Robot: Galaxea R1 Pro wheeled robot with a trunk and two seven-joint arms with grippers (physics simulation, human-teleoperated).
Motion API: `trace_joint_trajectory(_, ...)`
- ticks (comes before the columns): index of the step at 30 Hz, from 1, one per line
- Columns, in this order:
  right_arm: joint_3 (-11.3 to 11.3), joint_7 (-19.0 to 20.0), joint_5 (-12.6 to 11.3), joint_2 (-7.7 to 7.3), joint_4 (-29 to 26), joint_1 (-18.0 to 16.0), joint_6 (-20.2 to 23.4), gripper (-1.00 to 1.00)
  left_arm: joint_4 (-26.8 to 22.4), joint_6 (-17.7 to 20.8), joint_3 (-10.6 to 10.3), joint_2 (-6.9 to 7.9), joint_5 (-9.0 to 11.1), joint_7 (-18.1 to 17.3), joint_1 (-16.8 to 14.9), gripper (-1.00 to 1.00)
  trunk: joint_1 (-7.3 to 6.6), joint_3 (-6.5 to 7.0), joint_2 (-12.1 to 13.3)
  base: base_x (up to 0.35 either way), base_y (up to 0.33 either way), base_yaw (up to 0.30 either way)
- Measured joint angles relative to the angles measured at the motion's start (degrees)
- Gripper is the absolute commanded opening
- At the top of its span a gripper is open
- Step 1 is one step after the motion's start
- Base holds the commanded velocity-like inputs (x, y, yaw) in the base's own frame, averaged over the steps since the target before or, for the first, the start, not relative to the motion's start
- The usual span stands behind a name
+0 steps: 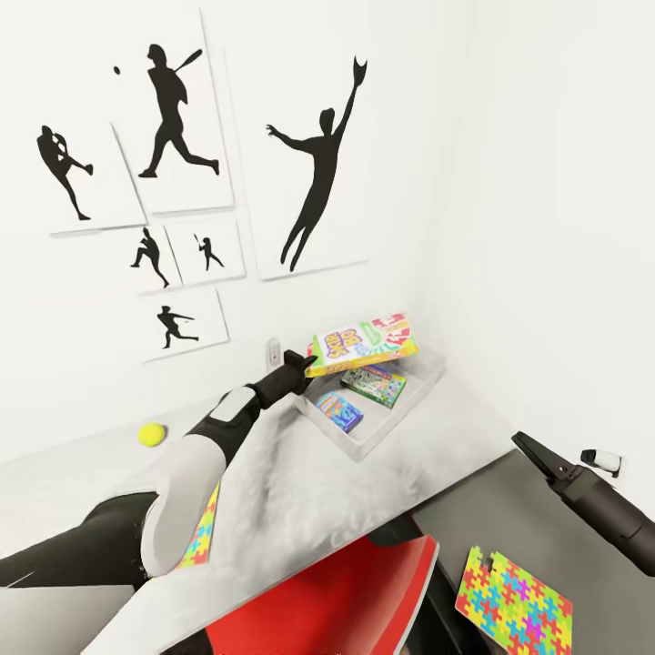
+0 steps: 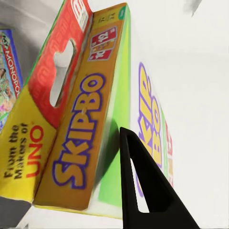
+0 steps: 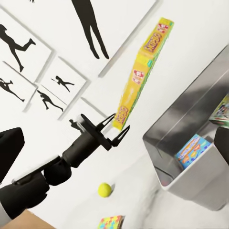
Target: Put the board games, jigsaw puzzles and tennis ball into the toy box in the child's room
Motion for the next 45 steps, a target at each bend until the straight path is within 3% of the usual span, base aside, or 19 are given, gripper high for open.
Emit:
trace_joint_trajectory(3,0.0,0.0,0.0,-0.01,0.0,0.0,0.0,1.00,-2.5,-1.0,-7.5,0.00,0.3,-0.2,0.0,-1.00,0.00,-0.22,0.0,0.000,0.000,0.000)
trace_joint_trajectory(8,0.0,-0.2,0.1,-0.01,0.0,0.0,0.0,1.00,-3.6,-4.4,-10.8,-0.04,0.3,-0.3,0.1,-1.00,0.00,-0.32,0.0,0.000,0.000,0.000)
trace_joint_trajectory(16,0.0,-0.5,0.2,-0.01,0.0,0.0,0.0,1.00,-4.1,-5.7,-11.5,-0.04,0.2,0.0,0.2,-1.00,0.00,-0.33,0.0,0.000,0.000,0.000)
trace_joint_trajectory(23,0.0,-0.7,0.0,-0.01,0.0,0.0,0.2,1.00,-5.0,-9.1,-11.6,-0.04,0.2,0.4,0.2,-1.00,0.00,-0.33,0.0,0.000,0.000,0.000)
trace_joint_trajectory(45,-0.1,-0.4,0.0,-0.01,0.0,0.0,0.1,1.00,-7.4,-8.9,-11.7,-0.04,0.2,0.4,0.2,-1.00,0.00,-0.34,0.0,0.000,-0.019,0.000)
